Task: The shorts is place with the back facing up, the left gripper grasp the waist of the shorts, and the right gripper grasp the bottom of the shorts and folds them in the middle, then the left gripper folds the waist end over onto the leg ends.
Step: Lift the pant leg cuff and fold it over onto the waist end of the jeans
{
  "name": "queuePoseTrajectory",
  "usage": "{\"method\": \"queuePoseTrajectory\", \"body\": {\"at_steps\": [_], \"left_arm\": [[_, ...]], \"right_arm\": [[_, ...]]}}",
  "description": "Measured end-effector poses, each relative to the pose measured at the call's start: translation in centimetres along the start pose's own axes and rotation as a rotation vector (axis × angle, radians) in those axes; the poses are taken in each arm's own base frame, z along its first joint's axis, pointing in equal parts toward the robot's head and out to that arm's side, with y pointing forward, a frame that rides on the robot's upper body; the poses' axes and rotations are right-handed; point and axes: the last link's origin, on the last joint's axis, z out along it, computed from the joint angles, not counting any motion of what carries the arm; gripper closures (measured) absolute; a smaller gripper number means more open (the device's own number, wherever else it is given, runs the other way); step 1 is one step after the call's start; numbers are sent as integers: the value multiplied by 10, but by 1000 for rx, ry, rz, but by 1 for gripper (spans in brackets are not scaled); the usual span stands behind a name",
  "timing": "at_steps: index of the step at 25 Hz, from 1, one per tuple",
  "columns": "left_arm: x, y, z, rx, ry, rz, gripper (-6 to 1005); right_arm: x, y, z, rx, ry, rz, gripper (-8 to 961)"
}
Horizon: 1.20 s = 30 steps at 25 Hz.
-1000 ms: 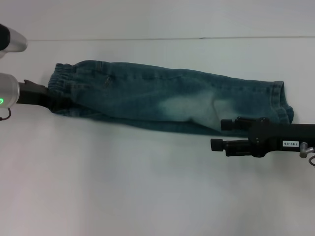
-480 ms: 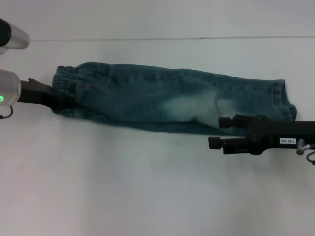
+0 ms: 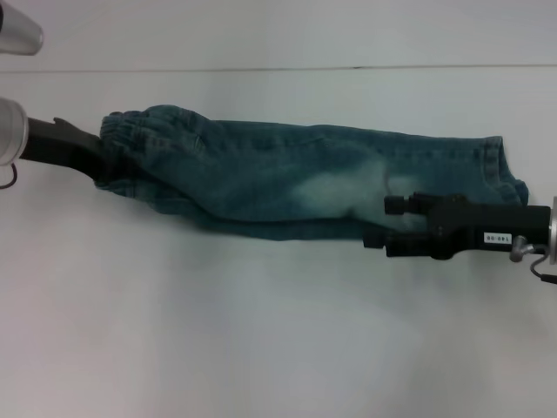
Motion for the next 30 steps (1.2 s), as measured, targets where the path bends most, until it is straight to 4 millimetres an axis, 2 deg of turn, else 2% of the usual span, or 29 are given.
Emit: {"method": "queuePoseTrajectory", "body": {"at_steps": [7,9,14,19,24,29,30], "left_arm": [[25,11,-19,-59,-8,64,745],[42,20,-30,-85,-2,103,754],[64,30,-40,-110,6,148,791],[84,41,-44,-142,10,192,809],[105,53,-44,-166,6,248,811],[124,64,-43,-176,-4,290,812],[128,66,-44,-179,-2,299,812]], "right_arm": [[-5,-4,13,44,-70,4,48],[-5,-7,18,61,-74,11,56],[-3,-13,38,129,-98,9,75],[-1,-23,50,293,-276,32,276],[2,-23,65,442,-397,22,488],[-4,-18,92,513,-348,-66,702],[-7,-15,106,520,-287,-108,745]]}}
